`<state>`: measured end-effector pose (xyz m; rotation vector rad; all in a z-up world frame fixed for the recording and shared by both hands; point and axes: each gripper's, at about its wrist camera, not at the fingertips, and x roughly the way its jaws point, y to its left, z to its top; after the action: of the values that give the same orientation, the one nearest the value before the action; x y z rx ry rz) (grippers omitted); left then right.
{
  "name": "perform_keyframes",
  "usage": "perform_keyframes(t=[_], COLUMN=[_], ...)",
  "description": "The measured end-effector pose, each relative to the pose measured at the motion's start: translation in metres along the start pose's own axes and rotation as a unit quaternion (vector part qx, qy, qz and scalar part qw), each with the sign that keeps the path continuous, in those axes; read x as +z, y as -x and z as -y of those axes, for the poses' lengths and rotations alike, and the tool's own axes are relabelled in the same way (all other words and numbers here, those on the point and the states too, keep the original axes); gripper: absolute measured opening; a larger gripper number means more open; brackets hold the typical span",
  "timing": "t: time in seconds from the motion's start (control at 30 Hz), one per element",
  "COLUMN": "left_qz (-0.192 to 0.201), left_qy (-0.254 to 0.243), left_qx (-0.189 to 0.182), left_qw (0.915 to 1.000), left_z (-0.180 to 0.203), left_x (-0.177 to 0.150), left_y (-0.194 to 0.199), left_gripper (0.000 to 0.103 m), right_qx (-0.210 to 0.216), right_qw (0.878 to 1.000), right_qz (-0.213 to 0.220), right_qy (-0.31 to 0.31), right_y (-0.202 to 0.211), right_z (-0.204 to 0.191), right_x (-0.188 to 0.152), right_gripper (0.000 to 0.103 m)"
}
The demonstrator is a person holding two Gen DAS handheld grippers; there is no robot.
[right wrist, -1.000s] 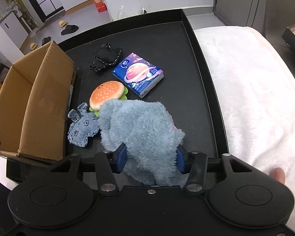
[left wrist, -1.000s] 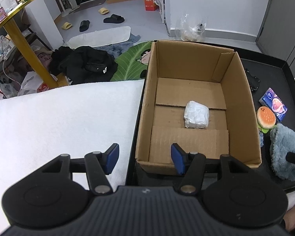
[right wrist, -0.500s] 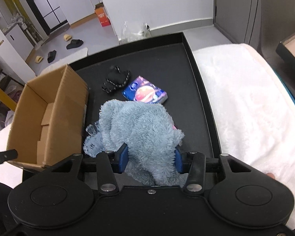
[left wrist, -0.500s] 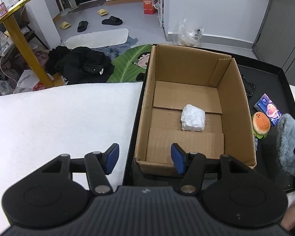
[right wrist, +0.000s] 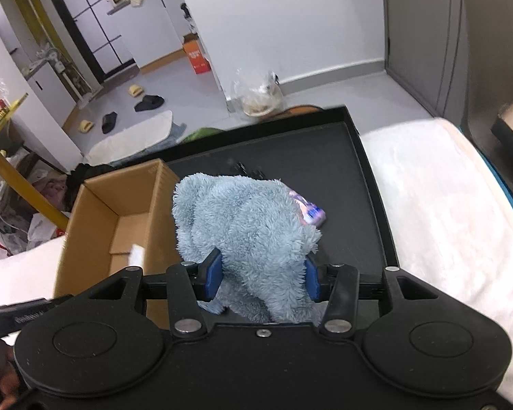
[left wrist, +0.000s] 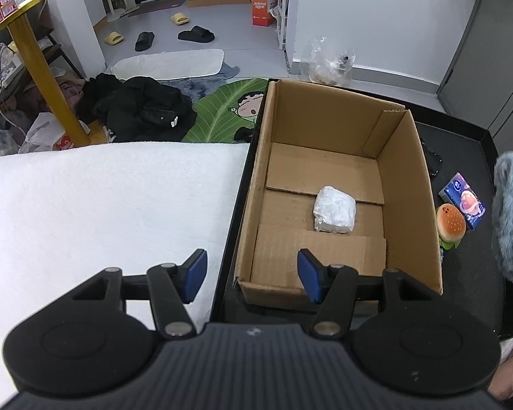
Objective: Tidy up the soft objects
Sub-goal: 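Lift the grey plush into the box and open the right gripper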
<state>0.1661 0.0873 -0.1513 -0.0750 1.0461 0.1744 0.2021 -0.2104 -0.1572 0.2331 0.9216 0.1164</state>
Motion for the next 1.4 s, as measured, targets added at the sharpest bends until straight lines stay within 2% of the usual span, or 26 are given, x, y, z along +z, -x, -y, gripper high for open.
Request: perform_keyframes(t=[0.23, 0.63, 0.8, 0.9, 0.97, 1.03, 1.33, 1.4], left_qz=[0.004, 0.002, -0.002, -0.003, -0.005, -0.006, -0.005, -0.003], left_qy=[0.013, 0.053, 0.071, 0.073, 0.076, 0.077, 0.078, 0.074], left_qx=[-0.007, -0.026, -0.039, -0.044, -0.047, -0.049, -0.06, -0.059], left_qw=[0.9999, 0.9983, 0.9967, 0.9964, 0.996, 0.9958, 0.9951, 0.9955], left_z=[-0.004, -0.023, -0.03, -0.031, -0.033, -0.035, -0.036, -0.036], left_x=[0.001, 0.002, 0.002, 0.002, 0.002, 0.002, 0.001, 0.0], left_y=[-0.002, -0.01, -0.015, -0.018, -0.02, -0.022, -0.025, -0.025], left_gripper=[0.057, 0.056, 0.052, 0.042, 0.028, 0.024, 0.015, 0.015], right_qx=[0.018, 0.035, 0.04, 0.048, 0.052, 0.057, 0.062, 0.065], right_qw=[0.999, 0.994, 0.989, 0.985, 0.981, 0.978, 0.961, 0.954], right_qz=[0.016, 0.019, 0.025, 0.028, 0.028, 0.027, 0.014, 0.017], right_qy=[0.027, 0.098, 0.139, 0.166, 0.184, 0.198, 0.269, 0.293], right_y=[0.0, -0.021, -0.027, -0.032, -0.035, -0.039, -0.066, -0.069], right_z=[-0.025, -0.081, -0.106, -0.12, -0.13, -0.138, -0.168, -0.175], right_x=[0.017, 0.034, 0.036, 0.037, 0.038, 0.039, 0.032, 0.029], right_gripper=[0.047, 0.048, 0.048, 0.048, 0.048, 0.049, 0.051, 0.055])
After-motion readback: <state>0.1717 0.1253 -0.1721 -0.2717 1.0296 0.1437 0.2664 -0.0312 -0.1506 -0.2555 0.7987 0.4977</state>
